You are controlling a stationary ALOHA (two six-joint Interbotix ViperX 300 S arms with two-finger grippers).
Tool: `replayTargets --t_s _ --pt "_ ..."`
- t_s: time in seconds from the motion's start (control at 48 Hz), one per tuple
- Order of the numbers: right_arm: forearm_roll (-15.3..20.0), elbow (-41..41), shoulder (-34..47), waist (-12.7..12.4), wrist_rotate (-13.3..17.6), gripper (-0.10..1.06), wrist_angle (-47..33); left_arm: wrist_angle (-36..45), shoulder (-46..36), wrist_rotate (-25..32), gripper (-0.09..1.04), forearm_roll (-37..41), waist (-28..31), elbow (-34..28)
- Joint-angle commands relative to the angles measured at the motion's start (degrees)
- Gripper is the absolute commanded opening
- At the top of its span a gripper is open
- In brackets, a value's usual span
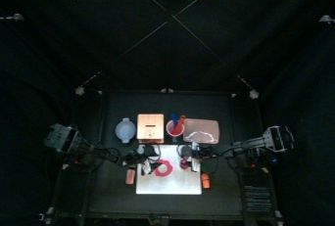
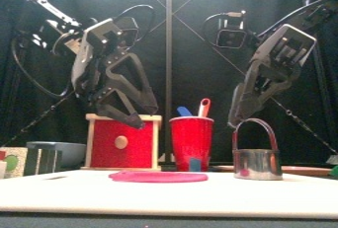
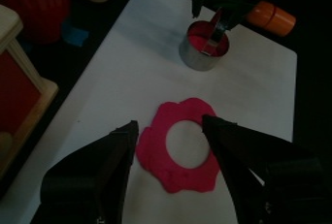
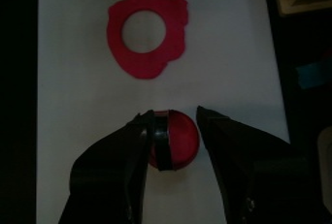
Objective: Get the cutter from the drawer then cut the dough then place the extra dough in the bowl
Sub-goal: Place the extra dough in the bowl
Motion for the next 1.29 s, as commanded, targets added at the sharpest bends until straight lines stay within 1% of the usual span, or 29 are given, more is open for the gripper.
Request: replayTargets --t_s 0.021,0.125,0.312,0.375,0.5,0.625,0.667,0.729,0.958,1.125,1.292 --pt "-0.09 -0.18 -1.67 -0.35 -0.18 0.78 -0.7 1.05 -2.29 6.06 0.9 -7.12 1.67 -0.97" --pt "-0.09 -0.18 -1.67 -0.44 -0.09 0.78 -0.79 0.7 -2.9 11.69 0.9 -13.62 1.93 -1.23" --pt "-0.09 -0.18 -1.67 -0.7 -0.18 0.78 -0.79 -2.55 -2.29 20.3 0.89 -24.87 1.85 -2.46" --pt "-0.09 -0.18 -1.67 -0.7 -0.09 0.78 -0.79 -2.99 -1.93 22.85 0.89 -26.98 1.58 -3.16" --pt "-0.09 -0.26 -1.67 -0.79 -0.18 0.78 -0.7 -3.34 -0.97 26.98 0.89 -27.6 0.09 -4.31" --pt "-0.09 -0.26 -1.49 -0.79 -0.09 0.78 -0.79 -2.9 0.44 30.15 0.89 -24.26 -0.97 -4.83" --pt "-0.09 -0.26 -1.41 -0.79 -0.09 0.78 -0.88 -2.81 1.49 30.06 0.89 -22.41 -1.67 -5.19" --pt "0.26 -0.26 -1.32 -0.79 0.0 0.78 -0.79 -2.46 2.9 29.71 0.89 -21.97 -2.2 -5.89" --pt "0.35 -0.44 -1.23 -0.7 0.0 0.78 -0.88 -2.29 5.89 29.18 0.89 -28.48 -2.29 -7.38" --pt "0.35 -0.35 -1.23 -0.79 0.0 0.78 -0.88 -3.25 6.15 29.18 0.89 -29.36 -2.2 -6.77" --pt "0.35 -0.26 -1.23 -0.7 0.0 0.78 -0.88 -2.37 6.15 29.27 0.89 -30.94 -2.2 -6.24"
